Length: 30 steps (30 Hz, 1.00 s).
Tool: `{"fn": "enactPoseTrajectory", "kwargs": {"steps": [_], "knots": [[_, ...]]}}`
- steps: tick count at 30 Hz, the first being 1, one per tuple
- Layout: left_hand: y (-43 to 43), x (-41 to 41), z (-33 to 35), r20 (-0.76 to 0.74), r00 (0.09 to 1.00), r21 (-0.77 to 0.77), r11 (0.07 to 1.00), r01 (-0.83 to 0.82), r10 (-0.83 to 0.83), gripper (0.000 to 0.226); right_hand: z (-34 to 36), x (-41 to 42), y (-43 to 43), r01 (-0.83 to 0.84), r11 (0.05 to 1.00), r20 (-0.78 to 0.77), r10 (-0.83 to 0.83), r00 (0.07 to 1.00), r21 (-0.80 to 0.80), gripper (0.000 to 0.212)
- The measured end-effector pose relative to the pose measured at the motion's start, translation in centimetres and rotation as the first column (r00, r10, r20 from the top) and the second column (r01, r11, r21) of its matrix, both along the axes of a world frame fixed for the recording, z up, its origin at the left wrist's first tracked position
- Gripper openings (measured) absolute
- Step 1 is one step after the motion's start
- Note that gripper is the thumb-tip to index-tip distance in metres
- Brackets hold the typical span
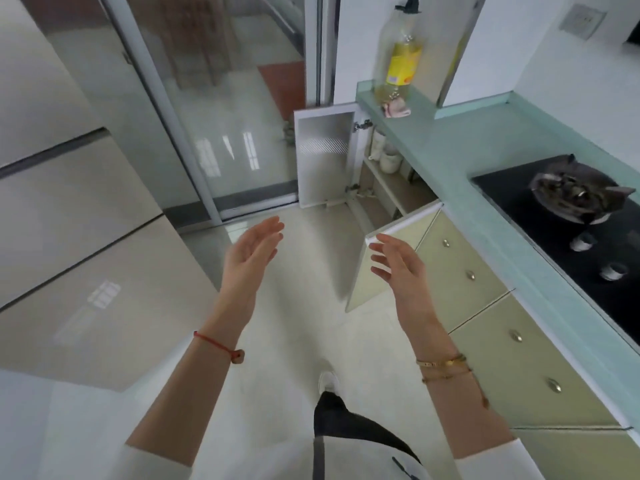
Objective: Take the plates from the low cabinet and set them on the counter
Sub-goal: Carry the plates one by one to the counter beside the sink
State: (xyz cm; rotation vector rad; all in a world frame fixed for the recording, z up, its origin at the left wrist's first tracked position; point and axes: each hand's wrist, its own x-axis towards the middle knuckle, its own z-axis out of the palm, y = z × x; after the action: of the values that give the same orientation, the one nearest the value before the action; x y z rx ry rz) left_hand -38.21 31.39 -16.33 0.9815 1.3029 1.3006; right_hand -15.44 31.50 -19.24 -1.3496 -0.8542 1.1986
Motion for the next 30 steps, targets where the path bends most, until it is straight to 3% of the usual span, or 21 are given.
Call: {"fn": "enactPoseTrajectory", "kwargs": {"steps": [6, 15, 23, 30], "knots": [[12.4, 0.0, 0.6, 0.009, 1.000, 0.012, 1.000, 0.002, -0.002, 0.032, 0.8, 0.3, 14.4, -0.028, 0.999, 0.050, 0.027, 0.998, 0.025, 0.026], [29.8, -2.1, -2.0, 0.014, 0.997, -0.049, 0.996, 0.071, -0.070, 0.033, -2.0, -2.4, 29.8, -0.002, 0.997, 0.080, 0.008, 0.997, -0.071, 0.025], [48.4, -5.0, -4.2, 0.003, 0.936, -0.078, 0.933, 0.352, -0.353, 0.025, -5.1, -6.8, 41.6, 0.316, 0.937, 0.098, -0.304, 0.948, -0.147, 0.027], [60.1, -3.8, -5.6, -0.068, 0.755, -0.181, 0.753, 0.633, -0.652, 0.023, -6.5, -8.0, 47.2, 0.561, 0.803, 0.090, -0.555, 0.827, -0.200, 0.025]]}}
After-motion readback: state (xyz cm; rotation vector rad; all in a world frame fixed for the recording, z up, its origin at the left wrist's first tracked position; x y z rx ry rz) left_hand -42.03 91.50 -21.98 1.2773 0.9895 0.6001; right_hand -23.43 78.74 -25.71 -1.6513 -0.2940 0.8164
